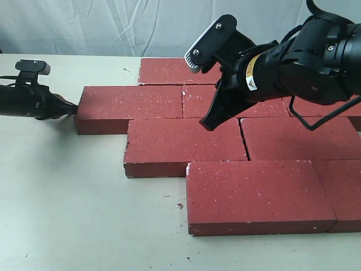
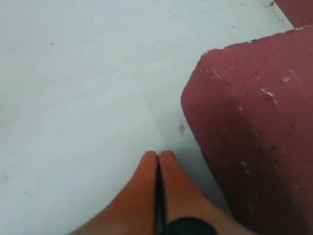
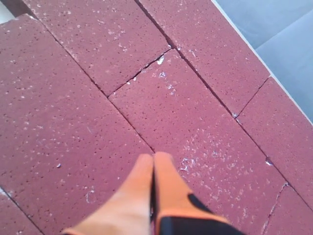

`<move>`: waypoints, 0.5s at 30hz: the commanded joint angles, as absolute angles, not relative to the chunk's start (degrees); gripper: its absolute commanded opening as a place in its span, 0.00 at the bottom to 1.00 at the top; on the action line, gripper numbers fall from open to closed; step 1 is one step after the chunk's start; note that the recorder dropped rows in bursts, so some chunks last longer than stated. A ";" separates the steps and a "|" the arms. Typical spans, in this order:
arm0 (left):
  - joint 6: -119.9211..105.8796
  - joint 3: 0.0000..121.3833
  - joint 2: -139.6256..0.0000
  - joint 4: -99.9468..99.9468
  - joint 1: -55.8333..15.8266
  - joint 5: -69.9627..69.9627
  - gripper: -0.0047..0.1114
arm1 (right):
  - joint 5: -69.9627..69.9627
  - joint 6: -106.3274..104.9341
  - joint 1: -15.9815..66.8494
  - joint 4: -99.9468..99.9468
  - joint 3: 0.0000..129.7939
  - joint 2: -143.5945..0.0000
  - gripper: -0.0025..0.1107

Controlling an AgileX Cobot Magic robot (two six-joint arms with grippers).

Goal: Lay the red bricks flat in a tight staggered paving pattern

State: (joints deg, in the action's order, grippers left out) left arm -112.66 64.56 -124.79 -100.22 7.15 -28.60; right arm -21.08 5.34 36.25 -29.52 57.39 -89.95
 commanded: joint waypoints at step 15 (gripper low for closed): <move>-97.50 64.17 -111.61 -92.98 8.71 -38.87 0.04 | -2.84 5.44 36.66 -17.95 57.86 -91.50 0.01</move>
